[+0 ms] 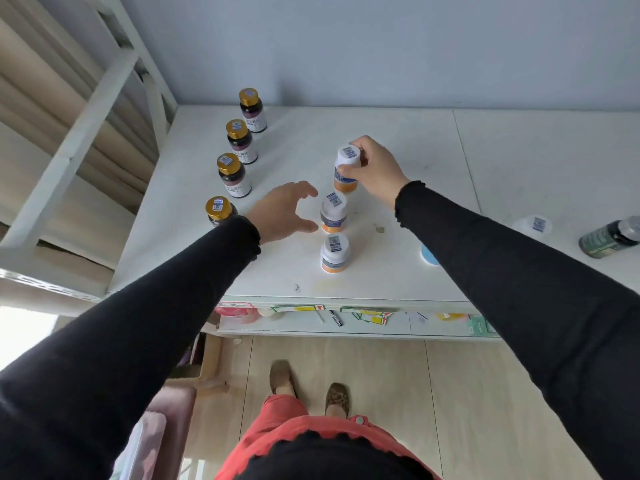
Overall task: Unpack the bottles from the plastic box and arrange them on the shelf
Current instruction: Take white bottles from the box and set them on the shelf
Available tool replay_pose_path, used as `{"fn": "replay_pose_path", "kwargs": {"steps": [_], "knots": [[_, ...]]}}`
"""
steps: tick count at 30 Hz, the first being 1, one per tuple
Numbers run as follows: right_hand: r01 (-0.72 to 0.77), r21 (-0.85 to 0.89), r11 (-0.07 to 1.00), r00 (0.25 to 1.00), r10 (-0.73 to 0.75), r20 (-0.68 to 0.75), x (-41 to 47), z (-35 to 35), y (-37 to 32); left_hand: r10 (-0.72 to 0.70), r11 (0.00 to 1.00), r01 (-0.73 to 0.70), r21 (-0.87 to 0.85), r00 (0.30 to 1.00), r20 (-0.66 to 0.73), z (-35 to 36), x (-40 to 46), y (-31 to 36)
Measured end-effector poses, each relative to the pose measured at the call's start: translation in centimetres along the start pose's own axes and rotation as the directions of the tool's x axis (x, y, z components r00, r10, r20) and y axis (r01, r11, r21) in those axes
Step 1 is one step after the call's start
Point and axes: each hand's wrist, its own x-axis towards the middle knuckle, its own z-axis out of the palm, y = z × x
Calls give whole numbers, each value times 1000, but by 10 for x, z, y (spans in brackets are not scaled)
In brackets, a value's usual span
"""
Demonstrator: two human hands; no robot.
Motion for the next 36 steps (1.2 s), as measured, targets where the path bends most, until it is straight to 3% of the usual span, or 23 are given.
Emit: {"fn": "replay_pose_path", "kwargs": {"steps": [2,4,12,17,21,25,30,36], "knots": [[9,-55,998,999,-7,32,9,6,-3,-2,978,-4,208,1000,29,-10,-6,-4],[3,-102,995,998,3,55,14,12,-3,4,957,-7,289,1000,10,-14,-10,-4],[-21,-173,985,995,38,95,13,16,-7,5,955,16,295,998,-69,-12,-28,-3],[196,-376,906,979,-201,26,-11,9,-38,70,956,-1,294,971,-227,-27,-60,3],[427,-438,791,902,-406,145,-53,31,-82,87,953,35,301,920,-381,-46,-110,-5],[612,-384,692,791,-530,306,-108,81,-118,13,951,134,279,884,-468,-56,-179,-34],[721,-326,612,683,-548,483,-169,169,-150,-151,933,291,211,851,-504,-51,-278,-93],[750,-220,624,594,-489,638,-249,300,-171,-356,878,466,108,788,-502,-29,-418,-188]]}}
